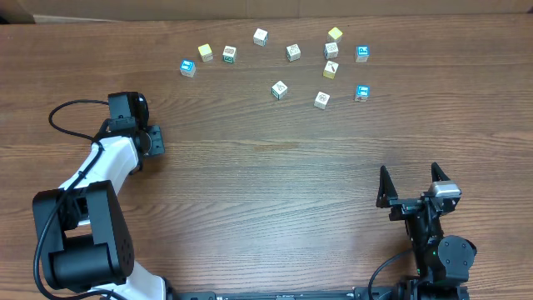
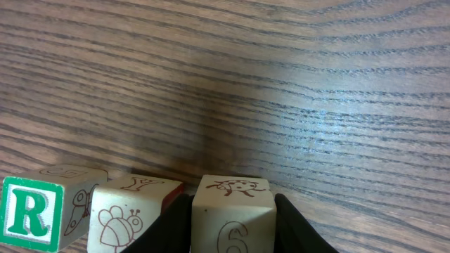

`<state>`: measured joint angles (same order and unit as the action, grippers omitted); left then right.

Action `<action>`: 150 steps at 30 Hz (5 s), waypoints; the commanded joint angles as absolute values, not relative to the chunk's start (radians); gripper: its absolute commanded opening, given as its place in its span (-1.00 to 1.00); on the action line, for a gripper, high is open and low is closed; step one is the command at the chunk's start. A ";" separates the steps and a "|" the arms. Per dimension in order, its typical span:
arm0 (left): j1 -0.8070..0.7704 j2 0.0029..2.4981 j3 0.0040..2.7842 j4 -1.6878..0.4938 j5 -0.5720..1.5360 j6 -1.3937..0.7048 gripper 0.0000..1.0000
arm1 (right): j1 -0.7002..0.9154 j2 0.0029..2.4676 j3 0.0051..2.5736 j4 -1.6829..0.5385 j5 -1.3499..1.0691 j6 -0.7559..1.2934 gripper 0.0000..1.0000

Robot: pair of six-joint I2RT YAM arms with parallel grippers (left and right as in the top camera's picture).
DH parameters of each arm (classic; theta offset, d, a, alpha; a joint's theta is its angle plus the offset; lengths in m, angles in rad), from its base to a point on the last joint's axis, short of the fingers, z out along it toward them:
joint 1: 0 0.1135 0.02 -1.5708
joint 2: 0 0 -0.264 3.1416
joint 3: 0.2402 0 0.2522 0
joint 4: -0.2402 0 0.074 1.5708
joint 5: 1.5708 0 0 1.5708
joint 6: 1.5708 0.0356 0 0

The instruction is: Form a horizontal line

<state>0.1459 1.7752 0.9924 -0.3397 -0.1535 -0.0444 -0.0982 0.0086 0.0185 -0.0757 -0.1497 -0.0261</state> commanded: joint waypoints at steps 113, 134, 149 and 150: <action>-0.082 1.795 1.415 -0.373 -0.129 0.003 -0.14 | -0.101 0.003 0.009 -0.072 -0.150 -0.031 1.00; -0.390 2.464 2.316 -0.768 0.262 0.341 0.21 | -0.101 0.003 0.008 -0.072 -0.150 -0.031 1.00; -0.379 2.562 2.384 -0.876 0.229 0.529 0.32 | -0.101 0.003 0.009 -0.072 -0.150 -0.031 1.00; -0.380 2.568 2.384 -0.887 0.246 0.535 0.33 | -0.101 0.003 0.009 -0.072 -0.150 -0.031 1.00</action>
<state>-0.3836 2.5256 2.3577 -0.8715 0.1993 0.4931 -0.0982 0.0086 0.0185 -0.0753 -0.1501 -0.0265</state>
